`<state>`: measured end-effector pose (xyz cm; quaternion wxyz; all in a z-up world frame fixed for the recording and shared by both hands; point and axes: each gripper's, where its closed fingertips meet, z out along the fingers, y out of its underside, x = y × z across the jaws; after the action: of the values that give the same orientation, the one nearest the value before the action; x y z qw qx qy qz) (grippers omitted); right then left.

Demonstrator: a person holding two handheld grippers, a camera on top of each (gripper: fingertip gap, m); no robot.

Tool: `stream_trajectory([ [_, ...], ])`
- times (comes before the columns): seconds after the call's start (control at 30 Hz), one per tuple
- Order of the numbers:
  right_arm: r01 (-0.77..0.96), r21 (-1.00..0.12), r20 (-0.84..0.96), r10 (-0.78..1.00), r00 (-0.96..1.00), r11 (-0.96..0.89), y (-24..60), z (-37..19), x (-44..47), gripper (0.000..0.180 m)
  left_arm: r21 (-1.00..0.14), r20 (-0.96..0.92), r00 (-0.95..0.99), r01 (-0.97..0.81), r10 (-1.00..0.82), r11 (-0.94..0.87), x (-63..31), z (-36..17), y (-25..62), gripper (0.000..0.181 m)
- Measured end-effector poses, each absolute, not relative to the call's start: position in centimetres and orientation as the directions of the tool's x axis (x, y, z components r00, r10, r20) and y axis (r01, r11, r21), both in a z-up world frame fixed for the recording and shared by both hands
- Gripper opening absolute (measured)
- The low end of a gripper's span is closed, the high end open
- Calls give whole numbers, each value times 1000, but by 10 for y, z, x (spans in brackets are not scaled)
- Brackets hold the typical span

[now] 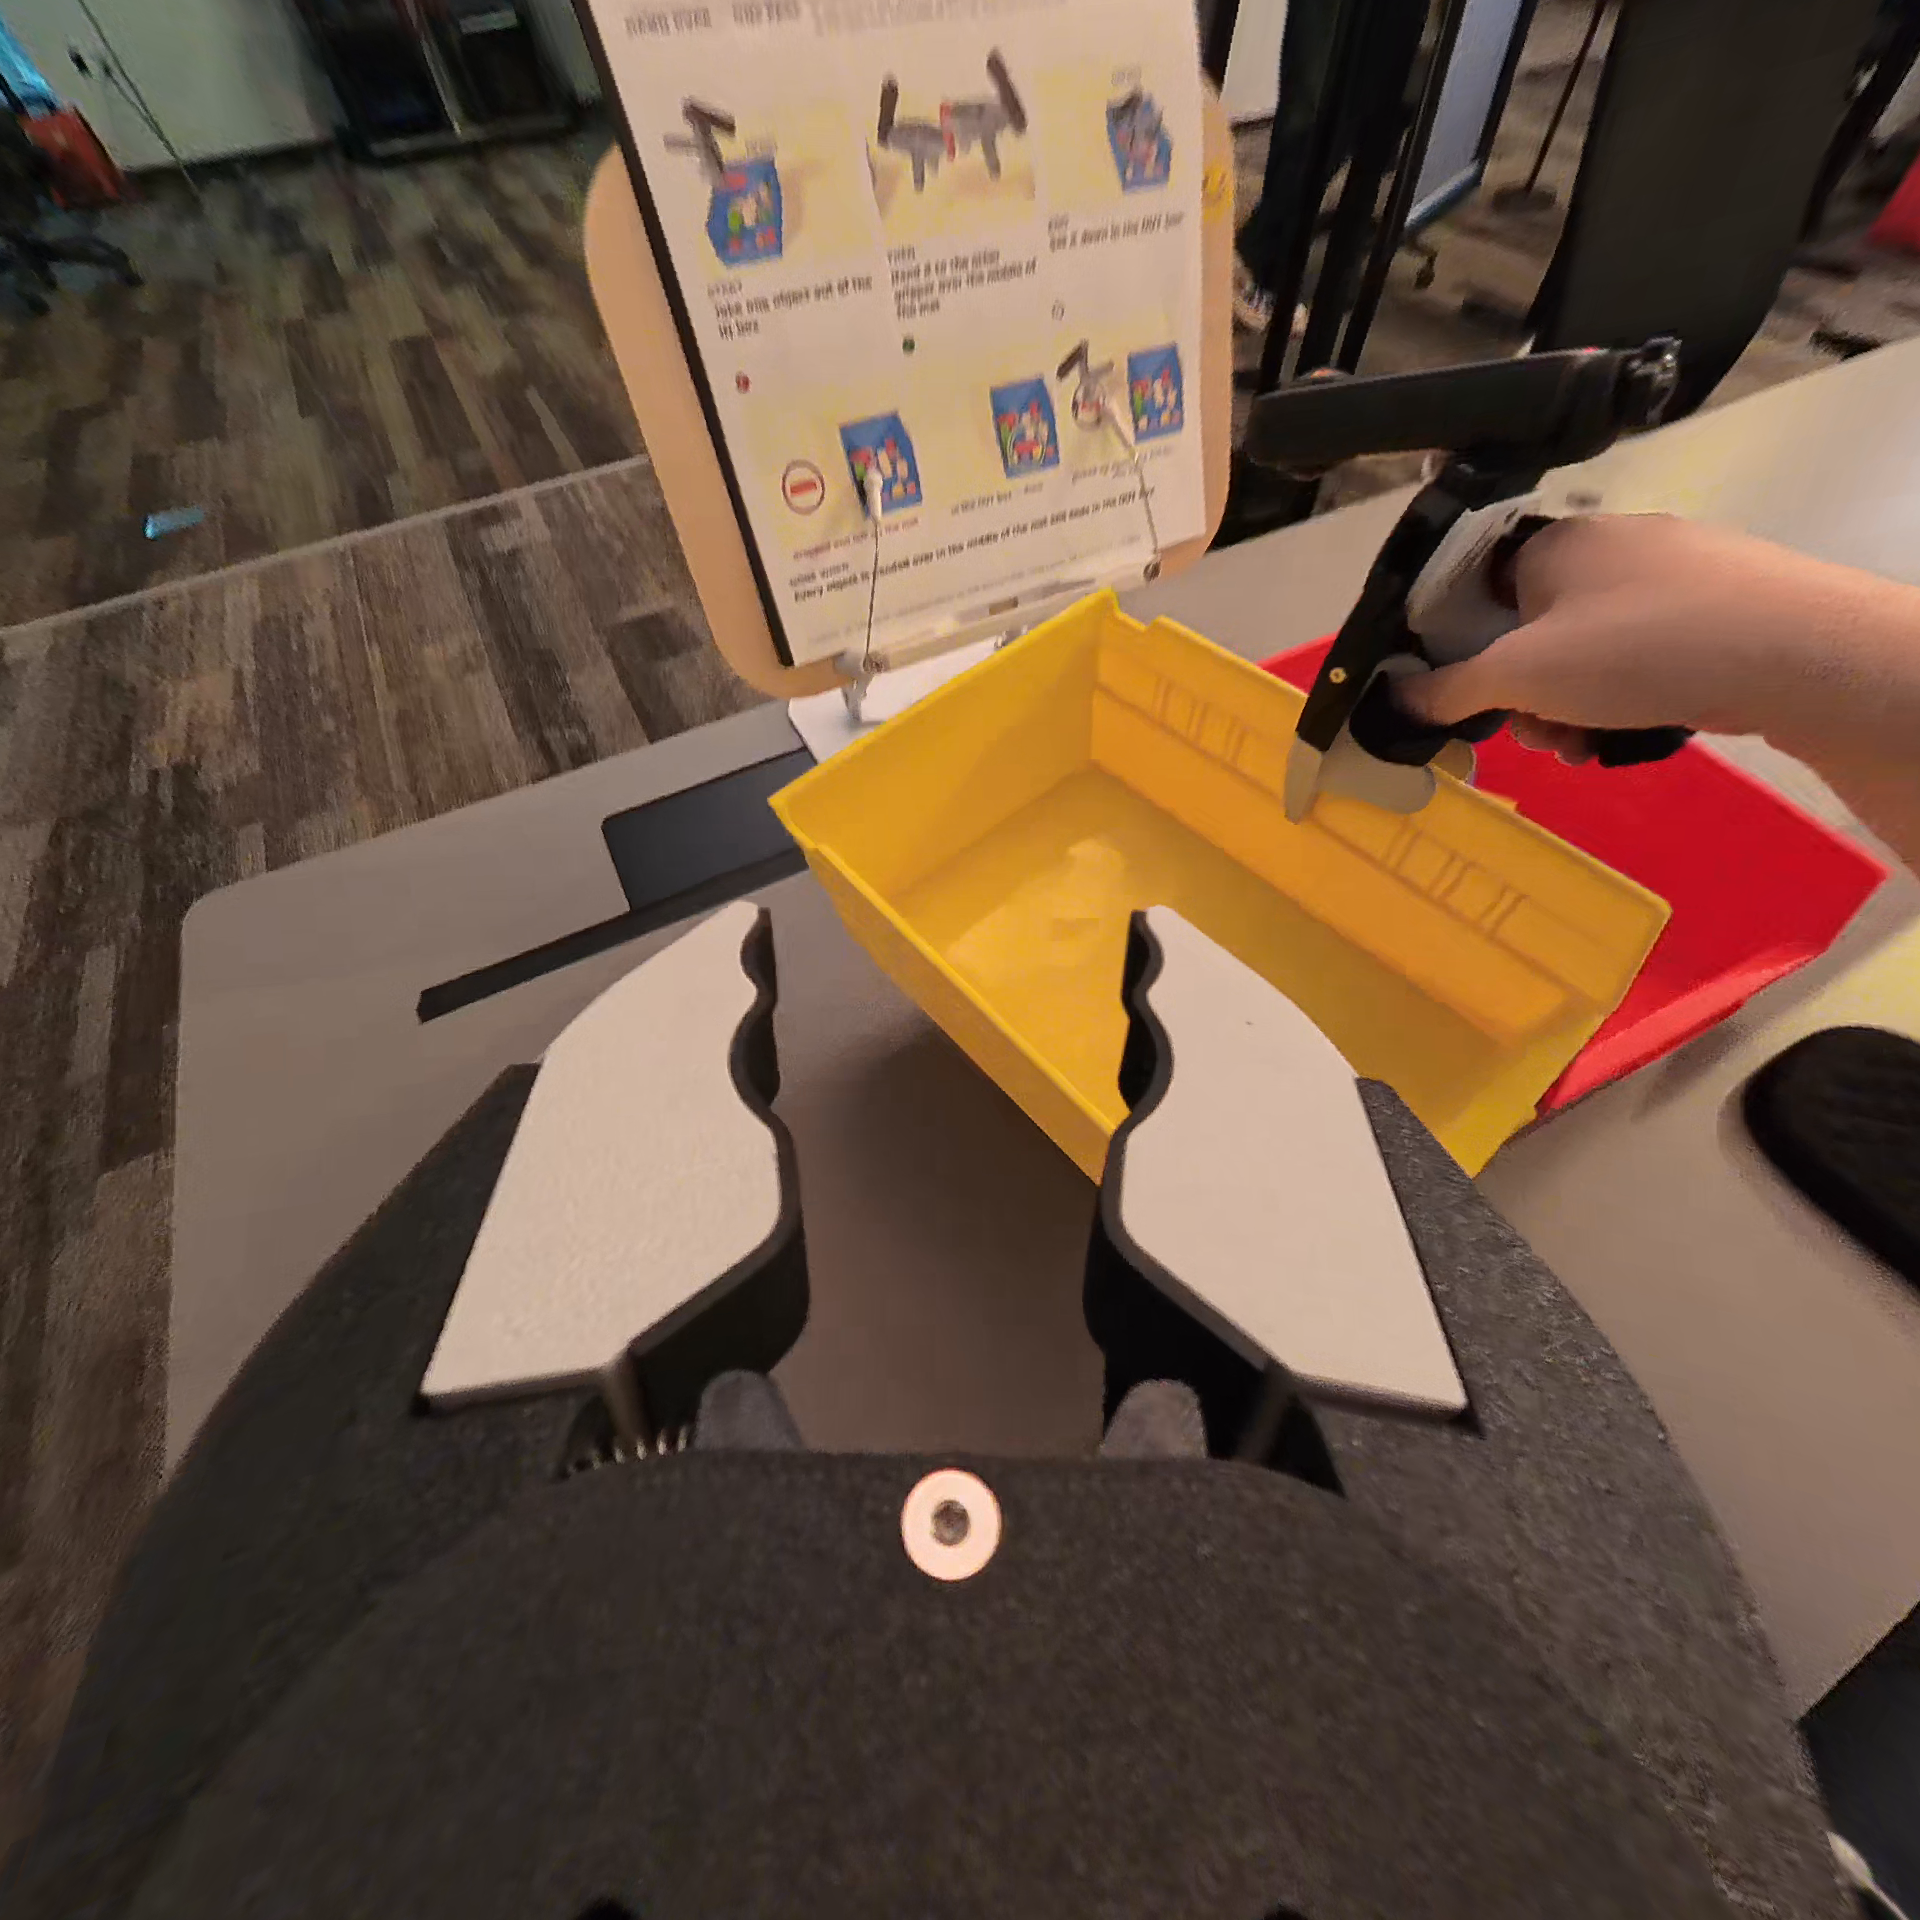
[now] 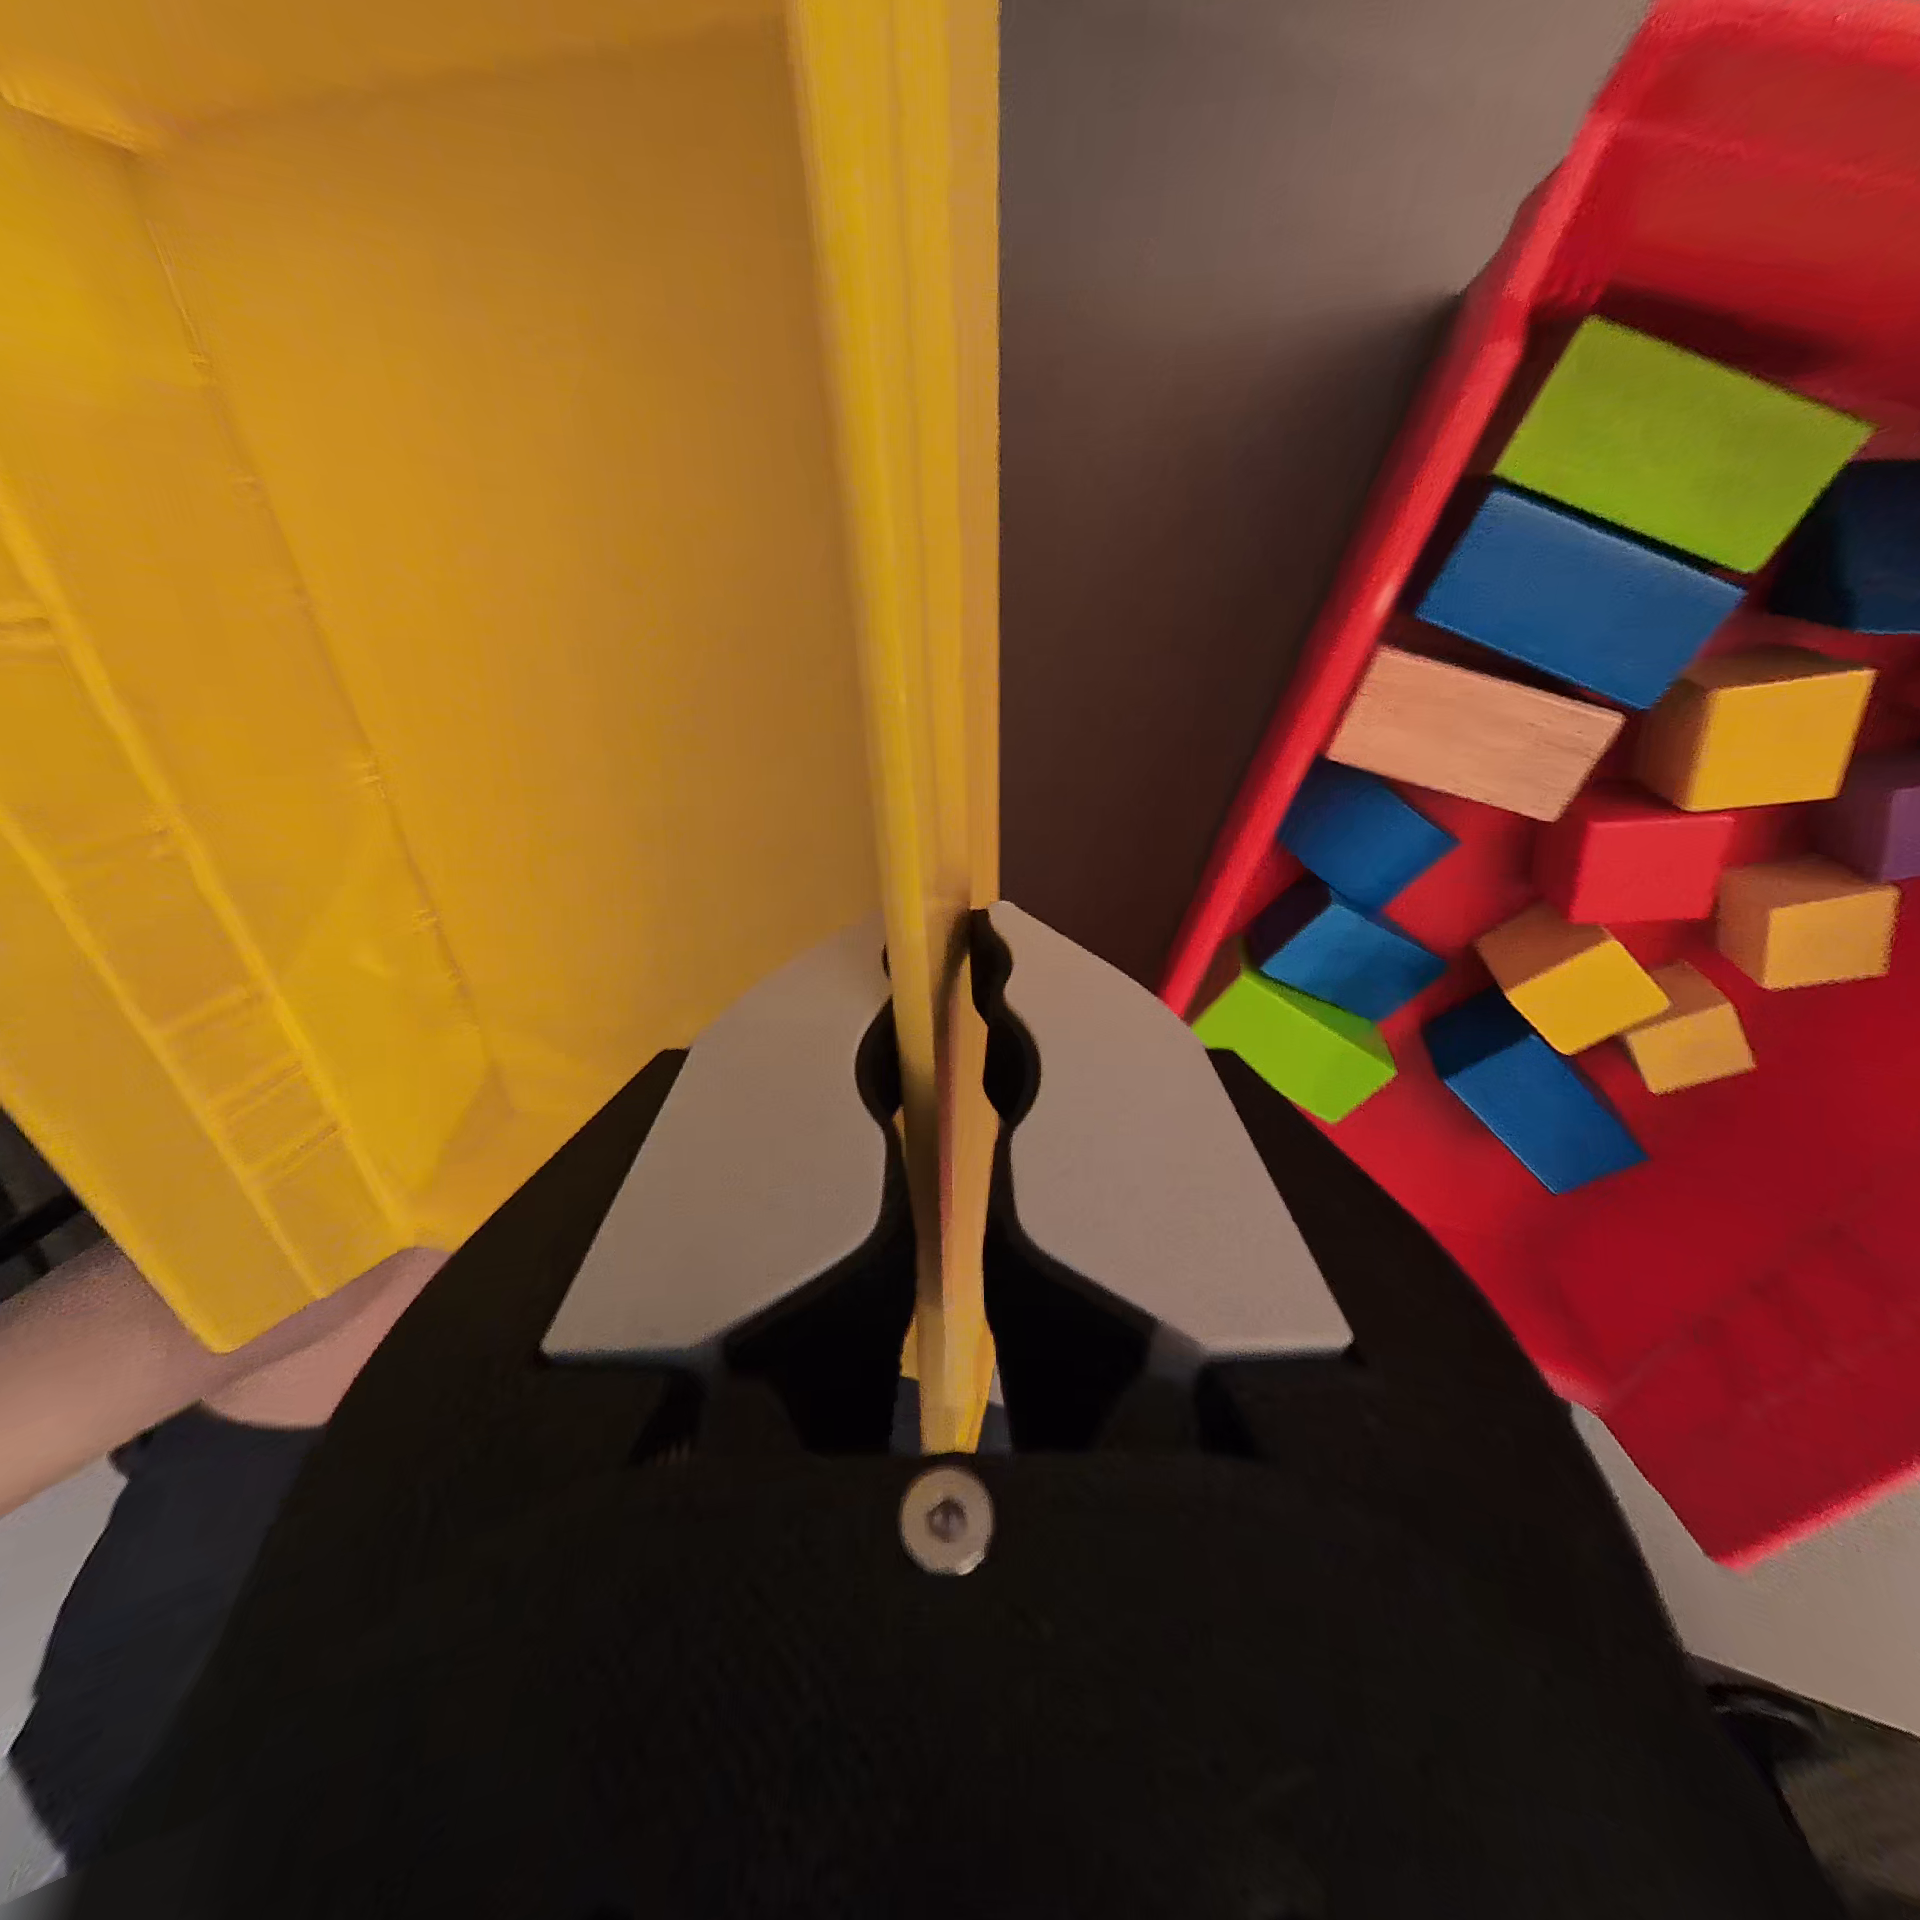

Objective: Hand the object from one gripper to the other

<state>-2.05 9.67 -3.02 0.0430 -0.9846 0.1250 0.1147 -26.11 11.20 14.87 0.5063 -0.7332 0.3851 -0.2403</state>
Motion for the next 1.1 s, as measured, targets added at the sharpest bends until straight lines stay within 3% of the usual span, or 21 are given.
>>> stream_trajectory([
  [0.3,-307,-51,-262,-284,922,-950,38,44,67,10,-1000,-25,532,-9,-846,24,-273,204,64,55],
  [0.57,-495,-34,-236,-474,848,-868,-62,49,199,10,-998,-26,393,-69,-919,-1,-210,185,53,74],
  [0.8,-636,-32,-265,-607,749,-771,-143,38,292,10,-950,-2,340,-296,-940,-105,-110,102,64,85],
  [0.9,-672,-39,-259,-643,721,-739,-172,33,321,10,-885,89,262,-423,-961,-197,-68,50,60,67],
  [1.1,-722,-36,-288,-685,670,-691,-212,18,357,11,-774,180,359,-523,-916,-357,-21,-6,74,95],
])
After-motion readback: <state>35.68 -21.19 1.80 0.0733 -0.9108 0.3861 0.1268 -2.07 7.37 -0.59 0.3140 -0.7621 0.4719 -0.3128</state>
